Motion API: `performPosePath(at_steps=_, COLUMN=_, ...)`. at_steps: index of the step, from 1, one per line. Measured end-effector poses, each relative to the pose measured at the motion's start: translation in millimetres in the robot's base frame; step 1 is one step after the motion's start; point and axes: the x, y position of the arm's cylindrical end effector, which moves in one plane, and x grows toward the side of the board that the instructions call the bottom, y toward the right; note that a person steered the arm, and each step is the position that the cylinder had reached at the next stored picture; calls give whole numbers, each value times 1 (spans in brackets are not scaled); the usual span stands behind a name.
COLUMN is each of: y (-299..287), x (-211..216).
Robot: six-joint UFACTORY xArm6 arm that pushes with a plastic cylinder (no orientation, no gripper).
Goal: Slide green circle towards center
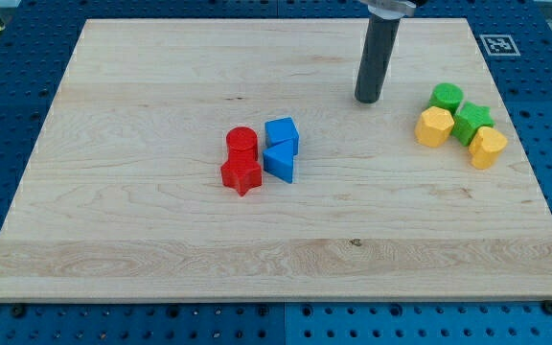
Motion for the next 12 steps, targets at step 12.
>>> performPosePath(at_steps=12, y=156, x=9)
